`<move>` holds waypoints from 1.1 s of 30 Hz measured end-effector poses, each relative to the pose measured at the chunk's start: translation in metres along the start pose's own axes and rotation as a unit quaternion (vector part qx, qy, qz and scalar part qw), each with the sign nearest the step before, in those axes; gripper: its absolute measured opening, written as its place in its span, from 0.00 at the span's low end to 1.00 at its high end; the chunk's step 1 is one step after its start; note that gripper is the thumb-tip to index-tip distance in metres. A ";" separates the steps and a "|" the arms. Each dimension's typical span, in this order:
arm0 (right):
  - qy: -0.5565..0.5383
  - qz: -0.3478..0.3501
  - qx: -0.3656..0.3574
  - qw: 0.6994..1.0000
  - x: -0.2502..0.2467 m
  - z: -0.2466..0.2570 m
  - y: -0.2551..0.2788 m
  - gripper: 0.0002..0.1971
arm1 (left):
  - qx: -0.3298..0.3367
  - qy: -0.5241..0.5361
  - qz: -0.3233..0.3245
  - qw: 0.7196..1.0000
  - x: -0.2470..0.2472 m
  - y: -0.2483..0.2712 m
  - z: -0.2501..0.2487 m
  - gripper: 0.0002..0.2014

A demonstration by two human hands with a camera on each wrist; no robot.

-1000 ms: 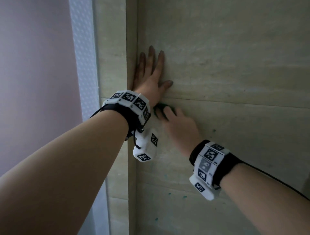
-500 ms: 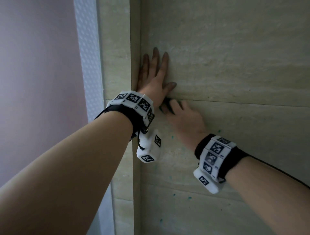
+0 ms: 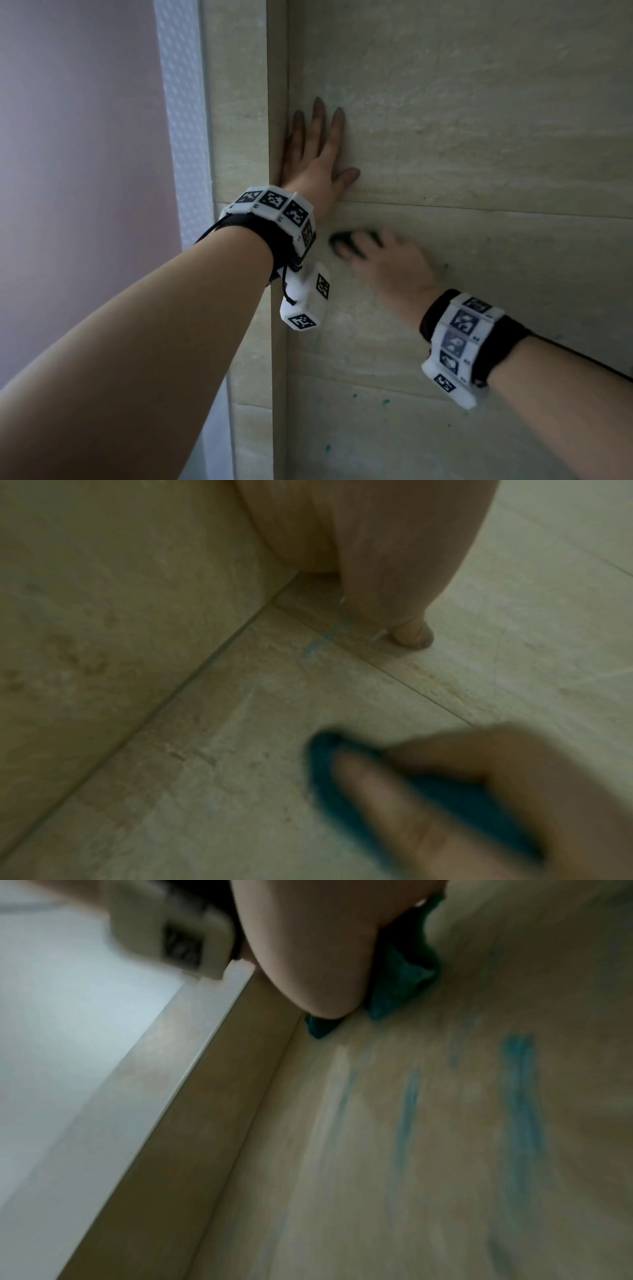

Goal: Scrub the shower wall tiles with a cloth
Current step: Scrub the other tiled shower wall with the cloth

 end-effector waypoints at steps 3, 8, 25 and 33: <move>0.023 -0.082 0.101 0.991 -0.016 -0.028 -0.014 0.25 | 0.008 0.000 -0.010 1.000 0.001 0.001 0.000 0.38; -0.033 -0.078 0.036 0.996 0.011 0.017 0.002 0.28 | 0.008 -0.011 -0.008 1.000 0.003 0.000 0.001 0.38; -0.007 -0.094 0.110 0.989 0.002 -0.009 0.010 0.34 | 0.018 -0.018 0.001 1.000 0.009 -0.001 0.003 0.38; -0.110 0.106 0.020 0.988 0.029 0.027 0.063 0.31 | 0.015 -0.019 0.007 1.000 0.004 0.003 0.000 0.39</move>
Point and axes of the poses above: each hand's wrist, its own y-axis away from the middle knuckle, its own x-axis out of the palm, z = x × y, the point moved 7 cm from there along -y, towards the middle knuckle, and after that the axes turned 4 degrees about -z, right-handed, at the moved point
